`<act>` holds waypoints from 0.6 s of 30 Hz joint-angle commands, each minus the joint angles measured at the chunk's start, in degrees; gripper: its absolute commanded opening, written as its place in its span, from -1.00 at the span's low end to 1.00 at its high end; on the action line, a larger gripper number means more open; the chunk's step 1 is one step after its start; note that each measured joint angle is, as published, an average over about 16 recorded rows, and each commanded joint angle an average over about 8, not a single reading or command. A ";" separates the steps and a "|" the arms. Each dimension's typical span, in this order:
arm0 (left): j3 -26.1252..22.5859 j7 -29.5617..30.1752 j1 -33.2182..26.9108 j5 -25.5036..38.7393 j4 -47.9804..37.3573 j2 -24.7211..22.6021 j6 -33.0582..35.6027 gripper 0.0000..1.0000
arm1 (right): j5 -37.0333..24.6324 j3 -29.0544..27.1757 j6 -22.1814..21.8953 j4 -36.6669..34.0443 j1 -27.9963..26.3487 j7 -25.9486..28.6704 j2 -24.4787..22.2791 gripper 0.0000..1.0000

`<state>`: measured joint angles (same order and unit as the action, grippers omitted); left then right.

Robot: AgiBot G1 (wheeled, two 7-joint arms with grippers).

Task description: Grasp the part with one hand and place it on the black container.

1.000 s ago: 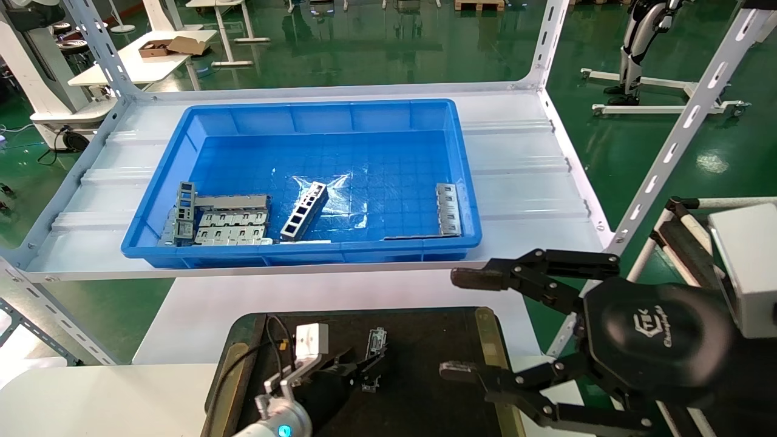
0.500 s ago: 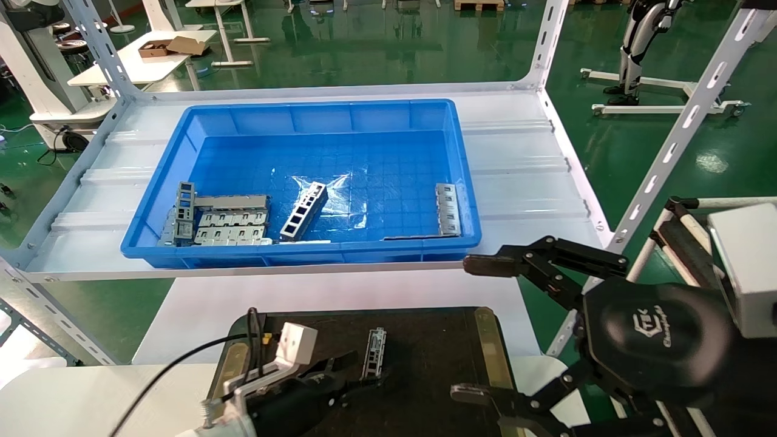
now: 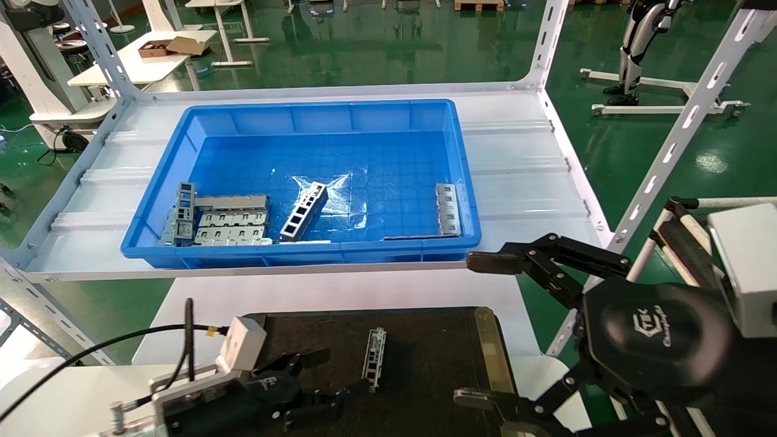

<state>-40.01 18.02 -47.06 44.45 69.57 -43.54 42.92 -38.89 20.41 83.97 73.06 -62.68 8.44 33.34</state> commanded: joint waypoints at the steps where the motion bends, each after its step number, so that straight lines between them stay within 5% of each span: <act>1: 0.76 -0.53 0.35 -0.80 1.13 1.64 1.45 1.00 | 0.00 0.00 0.00 0.00 0.00 0.00 0.00 1.00; 18: 4.44 -2.12 -1.26 -4.94 7.40 8.60 10.07 1.00 | 0.01 0.02 -0.01 0.00 0.00 -0.01 -0.01 1.00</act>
<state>-35.58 15.96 -48.22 39.49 76.88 -34.86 52.94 -38.88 20.43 83.97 73.06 -62.68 8.43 33.33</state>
